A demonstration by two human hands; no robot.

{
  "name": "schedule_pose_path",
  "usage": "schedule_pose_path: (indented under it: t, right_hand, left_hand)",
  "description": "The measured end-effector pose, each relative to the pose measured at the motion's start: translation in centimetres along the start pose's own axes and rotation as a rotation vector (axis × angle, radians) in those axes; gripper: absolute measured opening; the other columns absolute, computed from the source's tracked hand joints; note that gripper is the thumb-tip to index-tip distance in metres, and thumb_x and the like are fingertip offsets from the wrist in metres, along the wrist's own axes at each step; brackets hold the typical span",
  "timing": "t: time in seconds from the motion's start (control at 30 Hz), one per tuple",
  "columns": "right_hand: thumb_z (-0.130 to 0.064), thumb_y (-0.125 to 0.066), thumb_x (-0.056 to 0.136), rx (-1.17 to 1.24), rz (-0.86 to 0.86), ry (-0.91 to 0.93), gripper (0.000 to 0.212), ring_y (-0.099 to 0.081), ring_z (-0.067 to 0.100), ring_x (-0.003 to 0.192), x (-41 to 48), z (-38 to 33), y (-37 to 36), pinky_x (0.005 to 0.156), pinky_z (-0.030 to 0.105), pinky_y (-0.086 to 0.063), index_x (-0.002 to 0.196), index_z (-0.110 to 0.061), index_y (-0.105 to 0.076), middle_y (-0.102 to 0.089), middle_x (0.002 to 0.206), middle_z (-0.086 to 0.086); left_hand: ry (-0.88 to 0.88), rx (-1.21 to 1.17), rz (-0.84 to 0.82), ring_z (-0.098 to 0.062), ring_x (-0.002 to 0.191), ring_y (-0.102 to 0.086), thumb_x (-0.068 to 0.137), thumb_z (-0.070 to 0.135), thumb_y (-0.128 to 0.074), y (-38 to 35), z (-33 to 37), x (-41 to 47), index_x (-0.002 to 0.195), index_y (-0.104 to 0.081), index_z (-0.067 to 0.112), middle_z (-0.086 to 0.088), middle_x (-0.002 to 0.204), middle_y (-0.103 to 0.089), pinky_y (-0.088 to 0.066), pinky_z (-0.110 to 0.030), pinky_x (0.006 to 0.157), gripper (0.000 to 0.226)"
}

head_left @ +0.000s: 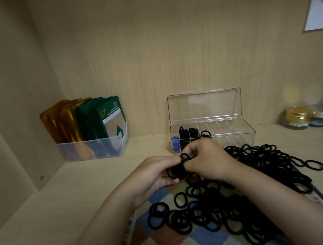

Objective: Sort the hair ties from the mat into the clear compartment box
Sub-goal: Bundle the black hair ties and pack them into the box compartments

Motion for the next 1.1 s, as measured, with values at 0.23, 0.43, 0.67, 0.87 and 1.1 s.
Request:
schedule_pose_path:
  t: [0.23, 0.43, 0.67, 0.87, 1.1]
  right_hand:
    - [-0.013, -0.078, 0.075, -0.047, -0.025, 0.148, 0.014, -0.055, -0.003, 0.052, -0.2, -1.2, -0.5, 0.052, 0.015, -0.044, 0.075, -0.021, -0.067, -0.065, 0.069, -0.006]
    - [-0.015, -0.077, 0.082, 0.096, -0.161, 0.06, 0.014, -0.062, 0.013, 0.058, -0.4, -0.6, -1.0, 0.043, 0.022, -0.044, 0.093, -0.015, -0.068, -0.063, 0.077, -0.001]
    - [-0.024, -0.07, 0.092, 0.188, -0.056, -0.002, 0.011, -0.061, 0.014, 0.05, -0.3, 0.0, 1.0, 0.044, 0.026, -0.046, 0.091, -0.02, -0.08, -0.069, 0.066, 0.003]
    - [-0.012, -0.073, 0.088, 0.42, -0.071, -0.005, 0.013, -0.053, 0.013, 0.047, -0.6, -0.9, 1.5, 0.039, 0.023, -0.042, 0.099, -0.013, -0.079, -0.071, 0.071, 0.011]
    - [-0.012, -0.084, 0.077, 0.212, -0.008, 0.0, 0.018, -0.052, 0.012, 0.042, -0.4, -0.7, 0.5, 0.035, 0.021, -0.038, 0.088, -0.013, -0.07, -0.059, 0.057, 0.001]
  left_hand:
    - [-0.125, 0.201, 0.048, -0.006, 0.087, -0.066, 0.096, 0.007, -0.06, 0.7, 0.5, 0.3, 0.115, -0.073, 0.019, -0.003, 0.103, -0.076, -0.054, -0.019, 0.076, 0.026]
    - [-0.163, 0.302, 0.084, -0.004, 0.082, -0.064, 0.098, 0.005, -0.057, 0.8, 1.0, 0.5, 0.11, -0.073, 0.028, 0.004, 0.099, -0.077, -0.053, -0.018, 0.07, 0.031]
    - [-0.152, 0.285, 0.183, -0.01, 0.096, -0.071, 0.094, 0.004, -0.064, 1.9, 0.9, 0.4, 0.119, -0.071, 0.017, 0.001, 0.105, -0.076, -0.057, -0.021, 0.071, 0.029]
    - [-0.091, 0.17, 0.339, -0.007, 0.077, -0.07, 0.092, 0.009, -0.068, 3.7, 0.1, 0.5, 0.117, -0.072, 0.011, -0.005, 0.102, -0.076, -0.055, -0.018, 0.061, 0.026]
    - [-0.047, -0.051, 0.203, -0.015, 0.095, -0.07, 0.093, 0.014, -0.066, 1.6, -0.2, 0.7, 0.113, -0.074, 0.01, -0.01, 0.106, -0.076, -0.057, -0.022, 0.069, 0.022]
Point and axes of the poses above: each hand's wrist, its own x-axis towards the middle knuckle, its own y-axis out of the back of the hand, z = x × y, the point moved 10 cm from there along x, towards the middle knuckle
